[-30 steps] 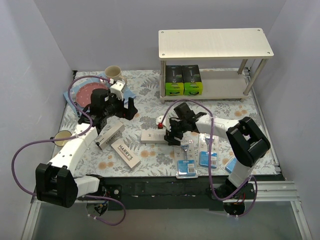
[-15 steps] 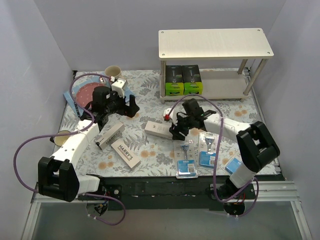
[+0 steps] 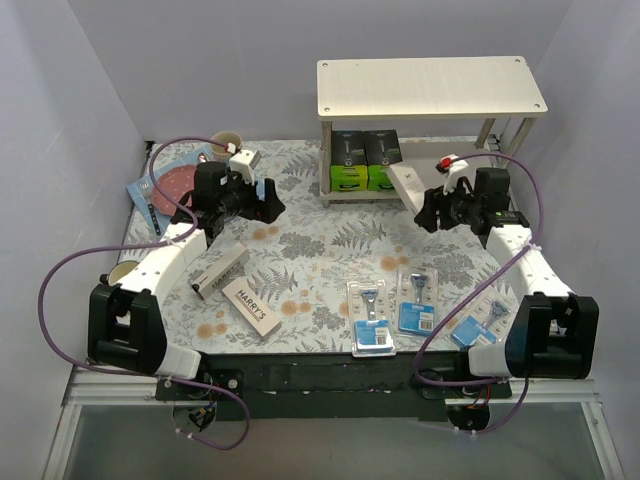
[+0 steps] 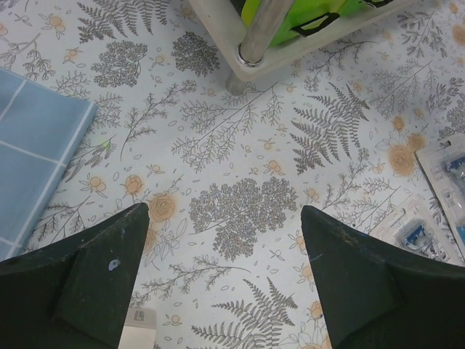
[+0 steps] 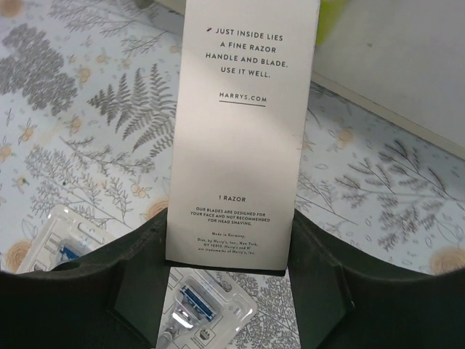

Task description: Place and organize the shaving razors onto the shelf

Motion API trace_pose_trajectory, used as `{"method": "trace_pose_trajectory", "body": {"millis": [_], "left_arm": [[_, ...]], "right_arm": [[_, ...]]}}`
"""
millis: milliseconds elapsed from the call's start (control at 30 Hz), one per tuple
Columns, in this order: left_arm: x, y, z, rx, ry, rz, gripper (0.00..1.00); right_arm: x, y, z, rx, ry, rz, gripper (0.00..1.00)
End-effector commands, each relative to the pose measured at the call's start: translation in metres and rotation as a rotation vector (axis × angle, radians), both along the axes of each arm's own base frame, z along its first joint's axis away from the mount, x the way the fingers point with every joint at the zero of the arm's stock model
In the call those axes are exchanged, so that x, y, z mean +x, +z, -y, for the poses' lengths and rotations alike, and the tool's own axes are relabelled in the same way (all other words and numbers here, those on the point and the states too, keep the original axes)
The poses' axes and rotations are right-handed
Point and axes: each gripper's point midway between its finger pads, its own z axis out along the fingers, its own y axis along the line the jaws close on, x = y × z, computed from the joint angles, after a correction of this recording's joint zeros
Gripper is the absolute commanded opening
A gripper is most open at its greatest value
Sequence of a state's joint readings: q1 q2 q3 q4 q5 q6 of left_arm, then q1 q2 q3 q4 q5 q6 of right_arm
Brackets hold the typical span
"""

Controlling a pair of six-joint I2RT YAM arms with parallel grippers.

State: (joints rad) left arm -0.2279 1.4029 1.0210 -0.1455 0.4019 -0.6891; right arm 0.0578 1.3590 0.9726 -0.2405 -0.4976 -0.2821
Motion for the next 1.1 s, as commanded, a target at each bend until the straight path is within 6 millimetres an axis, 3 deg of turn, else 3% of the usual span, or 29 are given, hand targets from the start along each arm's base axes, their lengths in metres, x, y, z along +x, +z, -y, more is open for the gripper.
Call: {"method": "trace_pose_trajectory", "body": {"millis": [0,267,300,367,400,467,500,700,800,900,933,967,1067], "left_arm": [[0.016,0.026,0.005,-0.036,-0.003,0.063,0.85],[0.02,0.024,0.007,-0.046,-0.002,0.049,0.85],[0.02,0.022,0.007,-0.047,-0.001,0.044,0.85],[0.018,0.02,0.006,-0.045,0.003,0.036,0.85],[0.017,0.019,0.006,-0.044,0.004,0.034,0.85],[0.015,0.015,0.004,-0.033,0.01,0.026,0.85],[0.014,0.014,0.003,-0.028,0.013,0.022,0.85],[0.009,0.007,-0.005,0.02,0.025,0.013,0.85],[0.007,0.003,-0.007,0.035,0.027,0.005,0.85],[0.006,0.001,-0.008,0.041,0.026,0.0,0.85],[0.007,-0.001,-0.008,0.044,0.027,-0.003,0.85],[0.007,0.001,-0.008,0.043,0.027,0.001,0.85],[0.008,0.001,-0.007,0.044,0.024,0.001,0.85]], "right_arm": [[0.025,0.045,0.033,0.092,-0.217,0.063,0.49],[0.075,0.049,0.068,0.077,-0.407,0.094,0.49],[0.082,0.038,0.07,0.07,-0.417,0.07,0.49],[0.098,0.045,0.074,0.066,-0.433,0.094,0.5],[0.106,0.033,0.075,0.066,-0.445,0.066,0.5],[0.12,0.035,0.08,0.062,-0.47,0.076,0.51],[0.126,0.024,0.08,0.058,-0.471,0.055,0.51],[0.148,0.012,0.067,0.11,-0.47,0.028,0.5],[0.15,0.003,0.054,0.116,-0.454,0.011,0.49],[0.153,-0.01,0.053,0.111,-0.471,-0.015,0.5],[0.151,-0.012,0.039,0.108,-0.446,-0.022,0.5],[0.153,-0.019,0.039,0.098,-0.457,-0.033,0.5],[0.155,-0.031,0.04,0.064,-0.507,-0.044,0.57]]}}
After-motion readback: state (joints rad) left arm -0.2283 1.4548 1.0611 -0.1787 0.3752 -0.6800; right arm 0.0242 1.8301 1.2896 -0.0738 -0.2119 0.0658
